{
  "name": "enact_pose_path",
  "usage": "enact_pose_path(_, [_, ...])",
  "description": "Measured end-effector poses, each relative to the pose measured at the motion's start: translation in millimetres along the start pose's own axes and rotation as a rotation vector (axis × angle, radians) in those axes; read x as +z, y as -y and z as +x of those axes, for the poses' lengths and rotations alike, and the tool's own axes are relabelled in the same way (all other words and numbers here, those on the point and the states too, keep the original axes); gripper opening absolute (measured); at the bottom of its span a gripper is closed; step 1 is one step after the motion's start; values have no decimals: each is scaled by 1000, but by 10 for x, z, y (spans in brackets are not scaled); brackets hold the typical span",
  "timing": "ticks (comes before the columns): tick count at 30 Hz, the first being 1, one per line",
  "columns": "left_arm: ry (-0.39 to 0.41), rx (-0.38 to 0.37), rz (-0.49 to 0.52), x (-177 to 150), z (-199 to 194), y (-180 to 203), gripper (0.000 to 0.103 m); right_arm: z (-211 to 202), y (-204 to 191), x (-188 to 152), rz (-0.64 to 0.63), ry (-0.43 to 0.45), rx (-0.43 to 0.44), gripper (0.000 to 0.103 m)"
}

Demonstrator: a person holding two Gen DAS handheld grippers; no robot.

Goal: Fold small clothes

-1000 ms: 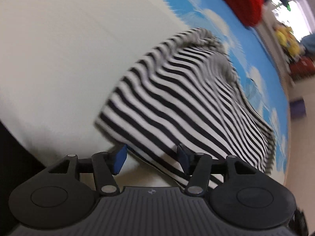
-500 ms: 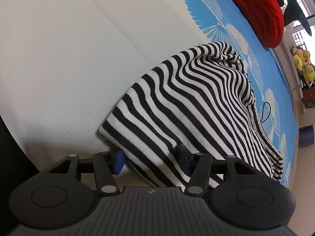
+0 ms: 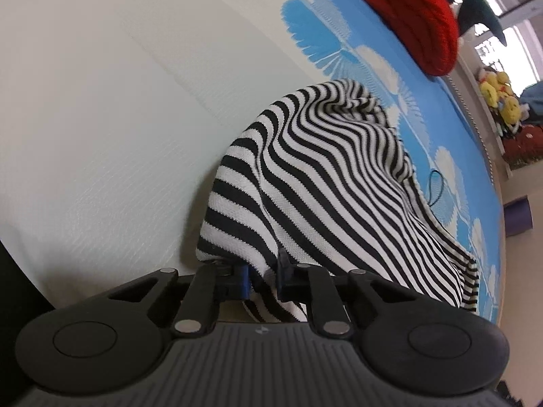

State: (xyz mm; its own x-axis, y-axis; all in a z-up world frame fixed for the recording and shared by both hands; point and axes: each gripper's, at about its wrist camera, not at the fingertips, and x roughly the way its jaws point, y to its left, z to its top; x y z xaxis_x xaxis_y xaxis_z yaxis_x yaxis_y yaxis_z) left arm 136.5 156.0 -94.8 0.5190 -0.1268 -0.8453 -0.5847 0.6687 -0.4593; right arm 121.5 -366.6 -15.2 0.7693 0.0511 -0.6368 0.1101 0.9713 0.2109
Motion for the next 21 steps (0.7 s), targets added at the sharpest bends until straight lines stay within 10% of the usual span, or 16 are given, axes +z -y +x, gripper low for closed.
enact_pose_path(10, [91,97,136,38,-298,-94,14,-23,78,84,115,68,-52,56])
enact_pose_path(17, [252,269,545,-308,-517,660,13,-60,256,113,156,92,-67,56])
enact_pose_path(21, [394,234,769,-730,-722,1486,13,-87,385,139,170,100,-78,56])
